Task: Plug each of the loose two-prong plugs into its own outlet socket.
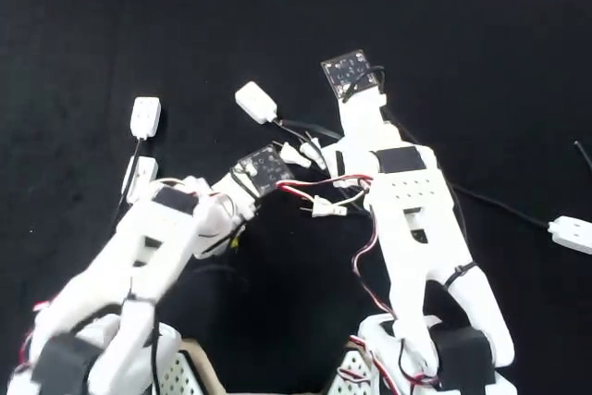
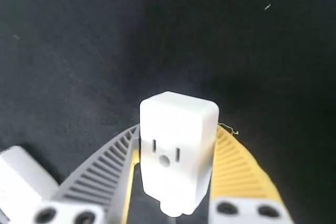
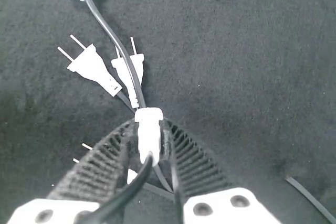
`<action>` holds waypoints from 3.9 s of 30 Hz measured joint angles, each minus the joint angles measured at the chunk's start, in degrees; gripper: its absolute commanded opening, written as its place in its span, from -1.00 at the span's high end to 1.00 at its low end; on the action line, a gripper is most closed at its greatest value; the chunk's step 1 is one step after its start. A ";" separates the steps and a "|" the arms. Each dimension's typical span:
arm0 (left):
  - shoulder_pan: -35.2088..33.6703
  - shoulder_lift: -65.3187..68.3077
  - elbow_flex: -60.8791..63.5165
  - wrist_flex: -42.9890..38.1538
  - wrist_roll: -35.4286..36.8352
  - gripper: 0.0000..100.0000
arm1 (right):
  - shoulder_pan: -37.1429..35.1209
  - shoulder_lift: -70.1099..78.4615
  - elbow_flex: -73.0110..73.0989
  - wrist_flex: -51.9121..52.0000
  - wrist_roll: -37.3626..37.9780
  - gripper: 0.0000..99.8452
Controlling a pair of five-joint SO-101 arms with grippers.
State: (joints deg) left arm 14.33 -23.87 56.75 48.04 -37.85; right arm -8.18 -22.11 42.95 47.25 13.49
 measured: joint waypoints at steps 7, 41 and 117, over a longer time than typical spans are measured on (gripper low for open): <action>-2.99 20.04 -15.03 5.45 -0.09 0.94 | 0.00 0.00 0.00 0.00 0.00 0.98; -7.47 9.58 -16.70 16.44 2.20 0.45 | 0.00 0.00 0.00 0.00 1.67 0.98; 0.09 2.99 -4.66 8.26 0.35 0.86 | 0.00 0.00 0.00 0.00 1.67 0.98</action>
State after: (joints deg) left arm 14.42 -20.88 52.09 56.31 -37.49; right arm -8.18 -22.11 42.95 47.25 15.16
